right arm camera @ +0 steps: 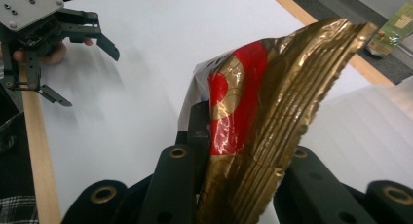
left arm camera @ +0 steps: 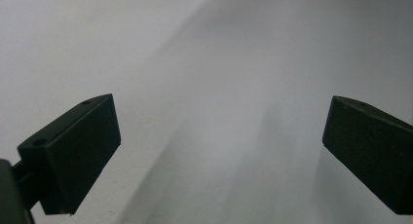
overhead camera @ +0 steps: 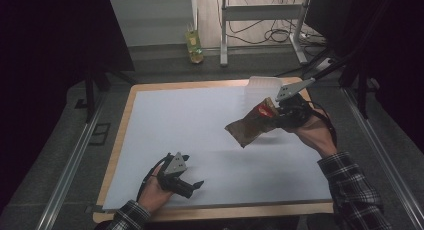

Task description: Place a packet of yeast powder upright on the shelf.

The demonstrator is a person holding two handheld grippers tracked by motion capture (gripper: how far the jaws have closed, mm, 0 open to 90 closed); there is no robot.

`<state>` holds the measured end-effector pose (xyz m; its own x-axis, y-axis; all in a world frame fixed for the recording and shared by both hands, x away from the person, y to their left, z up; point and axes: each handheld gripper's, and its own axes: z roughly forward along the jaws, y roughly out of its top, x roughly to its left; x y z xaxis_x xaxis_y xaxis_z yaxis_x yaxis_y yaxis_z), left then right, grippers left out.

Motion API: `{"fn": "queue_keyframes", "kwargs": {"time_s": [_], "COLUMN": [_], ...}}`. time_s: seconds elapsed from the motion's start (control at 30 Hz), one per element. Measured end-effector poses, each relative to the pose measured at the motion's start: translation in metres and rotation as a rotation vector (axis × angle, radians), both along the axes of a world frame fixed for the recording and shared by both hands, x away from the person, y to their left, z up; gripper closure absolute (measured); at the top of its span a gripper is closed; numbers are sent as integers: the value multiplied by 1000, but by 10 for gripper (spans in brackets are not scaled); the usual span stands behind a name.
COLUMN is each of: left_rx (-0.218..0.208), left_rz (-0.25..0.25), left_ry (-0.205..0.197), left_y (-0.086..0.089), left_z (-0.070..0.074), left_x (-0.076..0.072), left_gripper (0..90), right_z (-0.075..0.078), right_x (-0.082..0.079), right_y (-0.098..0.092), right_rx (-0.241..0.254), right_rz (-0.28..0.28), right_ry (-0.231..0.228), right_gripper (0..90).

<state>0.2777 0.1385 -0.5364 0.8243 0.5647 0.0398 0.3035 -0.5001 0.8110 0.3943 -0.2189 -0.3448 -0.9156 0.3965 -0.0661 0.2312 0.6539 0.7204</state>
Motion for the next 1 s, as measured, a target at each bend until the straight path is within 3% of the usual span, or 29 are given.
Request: {"fn": "queue_keyframes", "kwargs": {"time_s": [0.63,1.0], "left_rx": [11,13], "left_rz": [-15,-19], "left_ry": [-9,-13], "left_y": [-2,-2], "left_z": [-1,-1], "left_x": [0,-1], "left_gripper": [4,4], "right_z": [40,49], "right_x": [28,51], "right_y": [-16,-24], "right_rx": [-35,-64], "right_rz": [-61,-91], "right_ry": [-48,-54], "right_gripper": [756,758]}}
